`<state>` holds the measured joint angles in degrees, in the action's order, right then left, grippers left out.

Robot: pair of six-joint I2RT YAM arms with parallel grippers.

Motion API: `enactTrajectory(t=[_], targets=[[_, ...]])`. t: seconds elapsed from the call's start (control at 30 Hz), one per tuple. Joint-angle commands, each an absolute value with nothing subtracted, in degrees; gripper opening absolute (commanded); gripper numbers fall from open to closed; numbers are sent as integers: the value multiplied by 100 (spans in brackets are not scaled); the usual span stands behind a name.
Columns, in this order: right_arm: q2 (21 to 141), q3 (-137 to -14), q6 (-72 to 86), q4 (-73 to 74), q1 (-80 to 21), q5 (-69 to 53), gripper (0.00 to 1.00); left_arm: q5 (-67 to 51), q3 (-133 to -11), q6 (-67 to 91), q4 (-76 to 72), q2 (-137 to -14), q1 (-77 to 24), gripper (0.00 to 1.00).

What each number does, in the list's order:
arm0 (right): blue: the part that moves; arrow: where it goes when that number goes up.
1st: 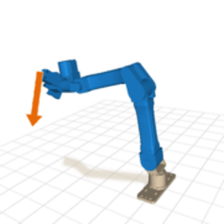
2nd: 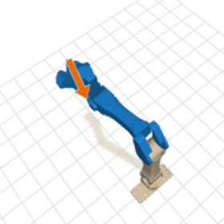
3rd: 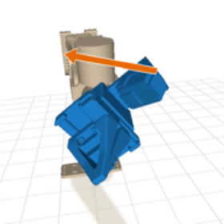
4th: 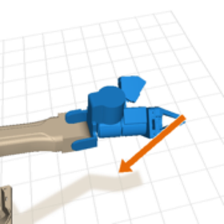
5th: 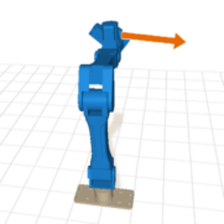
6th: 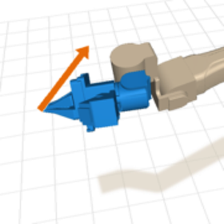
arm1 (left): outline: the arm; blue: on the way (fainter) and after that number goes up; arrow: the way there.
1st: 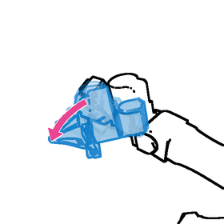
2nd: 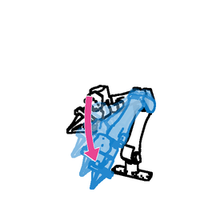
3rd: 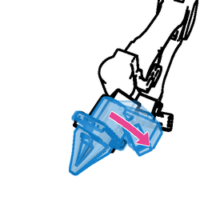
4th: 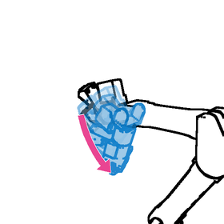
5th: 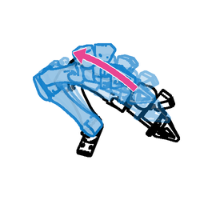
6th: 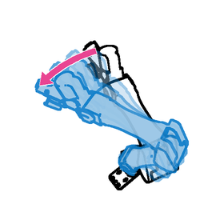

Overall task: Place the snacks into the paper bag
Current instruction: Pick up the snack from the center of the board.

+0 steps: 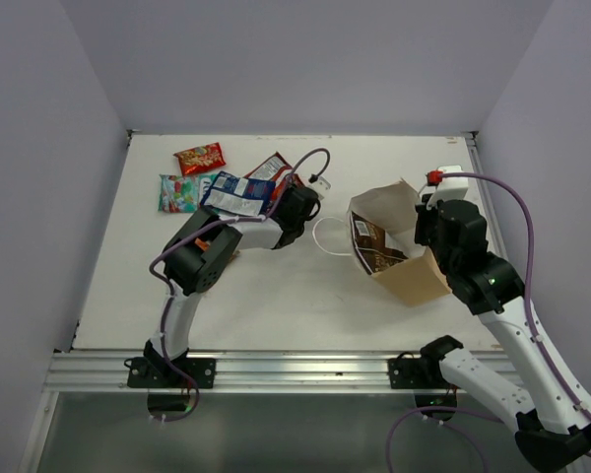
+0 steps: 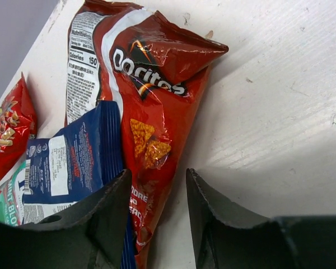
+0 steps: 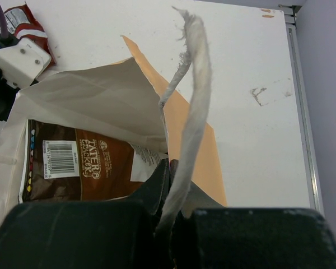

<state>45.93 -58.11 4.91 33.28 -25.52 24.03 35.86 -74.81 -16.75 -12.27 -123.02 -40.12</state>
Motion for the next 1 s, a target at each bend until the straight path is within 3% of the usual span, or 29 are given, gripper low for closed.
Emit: enactTrajectory(t=[0.0,0.17,0.57,0.67,0.77,0.8,0.83,0.97], targets=[[4517,-5827,545,2988,-2584,2312,0,3885,-7708,-1951,-1793,-12384,-4113,45],[4491,-5836,536,3015,-2584,2311,0,4060,-7813,-2004,-1767,-12568,-4104,34],[4491,-5818,536,3023,-2584,2232,0,4518,-7831,-2250,-1916,-12841,-4087,40],[4491,-5810,545,3015,-2584,2197,0,4544,-7875,-2250,-1881,-12902,-4061,32],[4491,-5810,545,3015,-2584,2197,0,4570,-7910,-2215,-1776,-12841,-4060,17],[4491,-5810,545,3015,-2593,2197,0,4553,-7945,-2163,-1610,-12728,-4061,6],[4491,-5810,545,3015,-2593,2197,0,4535,-7980,-1988,-1495,-12648,-4069,2],[4474,-5810,536,3015,-2584,2197,0,4089,-8121,-1355,-775,-12007,-4078,0]])
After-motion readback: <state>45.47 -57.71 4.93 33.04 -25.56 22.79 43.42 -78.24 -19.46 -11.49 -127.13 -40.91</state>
